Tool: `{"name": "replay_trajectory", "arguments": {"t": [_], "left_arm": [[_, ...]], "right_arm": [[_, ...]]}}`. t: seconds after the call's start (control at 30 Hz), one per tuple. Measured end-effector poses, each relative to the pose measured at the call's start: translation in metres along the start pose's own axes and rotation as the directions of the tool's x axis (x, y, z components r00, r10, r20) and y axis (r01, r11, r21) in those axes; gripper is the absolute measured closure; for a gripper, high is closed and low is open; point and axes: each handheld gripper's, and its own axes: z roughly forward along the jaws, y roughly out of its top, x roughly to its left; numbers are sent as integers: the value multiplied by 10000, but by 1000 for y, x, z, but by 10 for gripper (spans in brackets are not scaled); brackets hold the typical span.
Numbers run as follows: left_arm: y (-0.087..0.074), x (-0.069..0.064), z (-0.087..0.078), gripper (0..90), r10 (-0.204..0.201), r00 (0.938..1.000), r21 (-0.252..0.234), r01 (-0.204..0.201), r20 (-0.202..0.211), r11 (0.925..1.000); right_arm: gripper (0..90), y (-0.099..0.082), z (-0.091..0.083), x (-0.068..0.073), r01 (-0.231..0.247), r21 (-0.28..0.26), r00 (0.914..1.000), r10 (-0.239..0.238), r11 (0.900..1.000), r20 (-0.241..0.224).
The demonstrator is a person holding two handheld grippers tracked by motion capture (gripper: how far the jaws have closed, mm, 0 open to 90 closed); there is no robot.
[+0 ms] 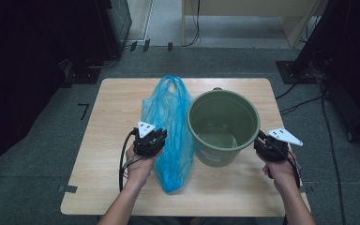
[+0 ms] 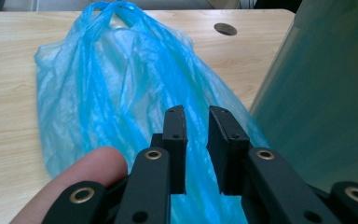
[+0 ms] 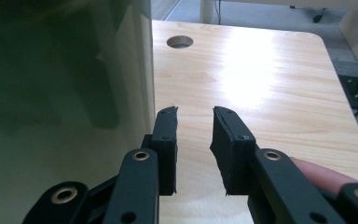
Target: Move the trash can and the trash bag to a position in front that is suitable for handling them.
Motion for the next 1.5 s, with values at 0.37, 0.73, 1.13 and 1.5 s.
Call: {"name": "replay_trajectory", "arguments": {"t": [0.37, 0.73, 1.13, 1.5], "left_arm": [[16, -32, 23, 820, 557, 9983, 53, -558, 172, 9984], [15, -36, 18, 900, 713, 9973, -163, -710, 175, 9973], [-1, -23, -12, 900, 686, 9976, -134, -687, -92, 9975], [-15, -9, -36, 785, 792, 9959, -295, -805, -437, 9963]], "right_arm": [[762, 3, 10, 15, -62, 10, 9989, 63, 10000, -470], [897, 2, 6, 45, 107, 237, 9981, -93, 9997, -602], [900, -1, -5, 73, 411, 583, 9959, -362, 9975, -831], [751, -6, -16, 88, 591, 517, 9921, -529, 9969, -1137]]}}
